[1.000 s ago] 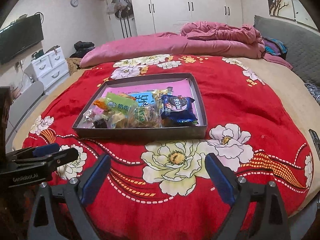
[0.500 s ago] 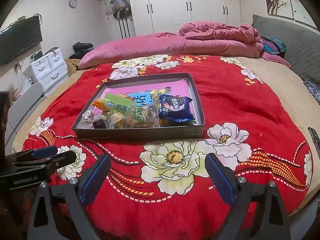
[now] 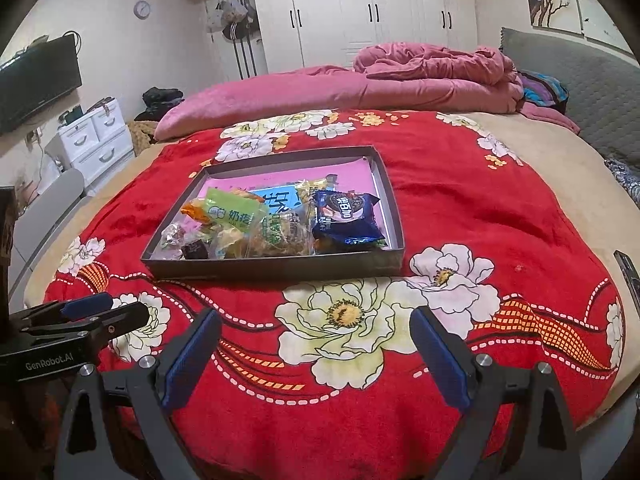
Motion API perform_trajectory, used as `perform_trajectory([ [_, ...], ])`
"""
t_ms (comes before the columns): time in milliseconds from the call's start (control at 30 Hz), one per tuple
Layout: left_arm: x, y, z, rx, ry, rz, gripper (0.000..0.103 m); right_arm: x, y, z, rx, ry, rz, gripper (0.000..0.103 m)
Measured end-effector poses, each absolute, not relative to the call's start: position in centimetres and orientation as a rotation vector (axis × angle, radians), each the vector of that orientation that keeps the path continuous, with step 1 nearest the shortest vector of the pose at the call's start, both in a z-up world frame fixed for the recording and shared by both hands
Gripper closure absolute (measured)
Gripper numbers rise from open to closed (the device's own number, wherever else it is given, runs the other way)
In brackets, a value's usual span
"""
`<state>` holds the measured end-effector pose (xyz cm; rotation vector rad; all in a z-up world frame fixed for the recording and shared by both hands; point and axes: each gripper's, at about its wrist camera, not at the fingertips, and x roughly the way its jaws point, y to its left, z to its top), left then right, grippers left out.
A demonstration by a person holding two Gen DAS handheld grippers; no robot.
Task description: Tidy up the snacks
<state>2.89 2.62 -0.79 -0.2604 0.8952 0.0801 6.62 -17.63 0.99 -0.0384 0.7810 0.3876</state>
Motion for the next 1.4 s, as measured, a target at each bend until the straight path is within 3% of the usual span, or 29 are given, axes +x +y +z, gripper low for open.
perform_trajectory([
  [1400, 3.4, 3.4, -0.4, -0.255, 0.846, 0.138, 0.027, 8.3, -18.8, 0.3, -0.040, 0.773, 0.347, 0.008],
])
